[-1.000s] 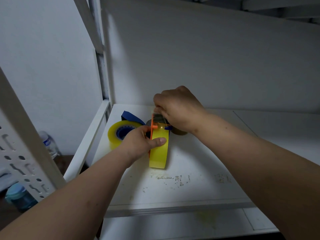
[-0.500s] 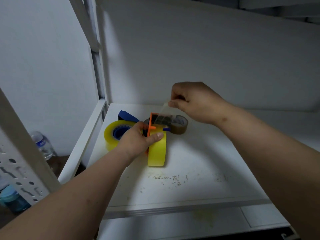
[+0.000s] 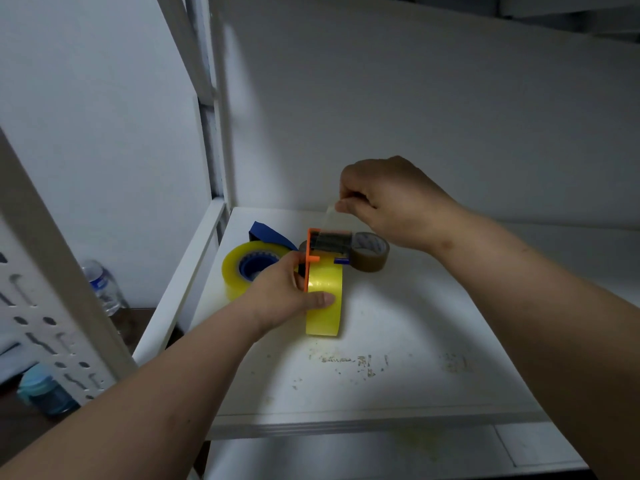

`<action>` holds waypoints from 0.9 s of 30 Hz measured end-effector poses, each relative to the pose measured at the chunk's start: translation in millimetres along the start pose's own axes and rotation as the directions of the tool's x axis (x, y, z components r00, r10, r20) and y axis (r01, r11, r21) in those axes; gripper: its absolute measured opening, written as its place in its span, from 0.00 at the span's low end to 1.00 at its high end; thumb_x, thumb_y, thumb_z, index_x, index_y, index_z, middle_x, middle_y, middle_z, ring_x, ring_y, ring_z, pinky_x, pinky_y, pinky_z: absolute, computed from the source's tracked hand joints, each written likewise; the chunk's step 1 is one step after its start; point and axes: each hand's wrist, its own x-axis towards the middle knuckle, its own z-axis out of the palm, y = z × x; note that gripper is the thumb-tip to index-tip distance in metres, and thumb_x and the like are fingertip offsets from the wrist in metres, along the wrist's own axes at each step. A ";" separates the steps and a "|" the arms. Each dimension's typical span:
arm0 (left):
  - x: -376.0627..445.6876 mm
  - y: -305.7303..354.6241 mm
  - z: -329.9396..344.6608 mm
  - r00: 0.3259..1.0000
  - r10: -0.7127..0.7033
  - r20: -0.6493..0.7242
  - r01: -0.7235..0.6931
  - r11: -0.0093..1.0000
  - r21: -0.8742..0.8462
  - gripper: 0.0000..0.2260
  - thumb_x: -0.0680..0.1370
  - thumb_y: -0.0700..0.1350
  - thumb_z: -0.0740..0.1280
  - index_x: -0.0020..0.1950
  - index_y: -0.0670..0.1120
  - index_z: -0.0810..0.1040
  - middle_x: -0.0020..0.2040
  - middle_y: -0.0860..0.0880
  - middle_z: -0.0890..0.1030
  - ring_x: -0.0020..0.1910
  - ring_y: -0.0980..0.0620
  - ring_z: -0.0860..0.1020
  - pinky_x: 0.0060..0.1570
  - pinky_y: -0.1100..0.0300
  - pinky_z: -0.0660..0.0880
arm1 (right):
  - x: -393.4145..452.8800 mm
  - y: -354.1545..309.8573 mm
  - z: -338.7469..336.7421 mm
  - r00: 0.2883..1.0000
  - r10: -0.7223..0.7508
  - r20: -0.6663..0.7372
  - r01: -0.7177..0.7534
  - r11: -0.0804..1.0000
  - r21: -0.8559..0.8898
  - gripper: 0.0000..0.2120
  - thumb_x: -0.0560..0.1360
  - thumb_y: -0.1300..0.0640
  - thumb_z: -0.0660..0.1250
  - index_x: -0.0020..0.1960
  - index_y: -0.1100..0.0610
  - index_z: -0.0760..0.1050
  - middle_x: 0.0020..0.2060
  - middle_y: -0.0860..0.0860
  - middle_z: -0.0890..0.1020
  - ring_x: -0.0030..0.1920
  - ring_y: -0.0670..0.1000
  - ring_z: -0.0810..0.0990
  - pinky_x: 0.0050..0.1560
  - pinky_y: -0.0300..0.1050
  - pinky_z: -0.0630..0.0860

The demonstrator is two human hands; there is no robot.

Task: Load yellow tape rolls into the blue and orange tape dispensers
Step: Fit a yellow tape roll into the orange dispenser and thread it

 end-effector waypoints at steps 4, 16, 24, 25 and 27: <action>3.5 0.6 0.3 0.999 0.009 -0.036 -0.007 0.999 0.046 0.20 0.69 0.56 0.75 0.57 0.57 0.72 0.43 0.57 0.81 0.40 0.63 0.79 0.34 0.71 0.70 | 4.8 -5.4 -8.1 0.994 -0.101 -0.041 0.097 0.991 -0.093 0.09 0.76 0.54 0.65 0.39 0.57 0.72 0.34 0.54 0.77 0.34 0.56 0.74 0.39 0.45 0.65; -10.8 -7.6 12.5 0.990 0.090 -0.112 -0.081 0.993 0.083 0.17 0.71 0.57 0.73 0.57 0.56 0.75 0.35 0.54 0.75 0.35 0.56 0.75 0.42 0.54 0.75 | 1.3 9.6 -5.7 0.971 0.238 0.030 -0.237 0.932 0.275 0.07 0.74 0.49 0.67 0.38 0.46 0.72 0.36 0.44 0.77 0.38 0.42 0.75 0.35 0.40 0.68; -26.2 -15.2 15.1 0.990 0.117 -0.080 -0.115 0.993 0.031 0.20 0.70 0.54 0.75 0.59 0.59 0.73 0.41 0.44 0.79 0.42 0.48 0.80 0.50 0.48 0.78 | 1.0 14.4 20.1 0.932 0.324 0.163 -0.363 0.850 0.383 0.08 0.72 0.51 0.69 0.36 0.47 0.72 0.34 0.43 0.77 0.35 0.41 0.74 0.33 0.37 0.66; -27.7 -16.0 15.5 0.990 0.119 -0.080 -0.117 0.993 0.035 0.20 0.70 0.54 0.75 0.59 0.59 0.73 0.40 0.46 0.79 0.40 0.50 0.79 0.49 0.50 0.78 | 0.3 13.9 23.2 0.930 0.324 0.175 -0.367 0.848 0.382 0.09 0.72 0.52 0.69 0.36 0.47 0.72 0.34 0.43 0.76 0.35 0.41 0.73 0.33 0.36 0.66; -30.8 -18.6 16.5 0.989 0.122 -0.082 -0.120 0.992 0.027 0.21 0.70 0.54 0.75 0.59 0.59 0.72 0.37 0.52 0.75 0.36 0.57 0.77 0.45 0.55 0.77 | -2.2 12.2 29.2 0.926 0.317 0.204 -0.374 0.843 0.386 0.08 0.72 0.52 0.70 0.37 0.47 0.73 0.33 0.43 0.76 0.33 0.40 0.73 0.30 0.33 0.66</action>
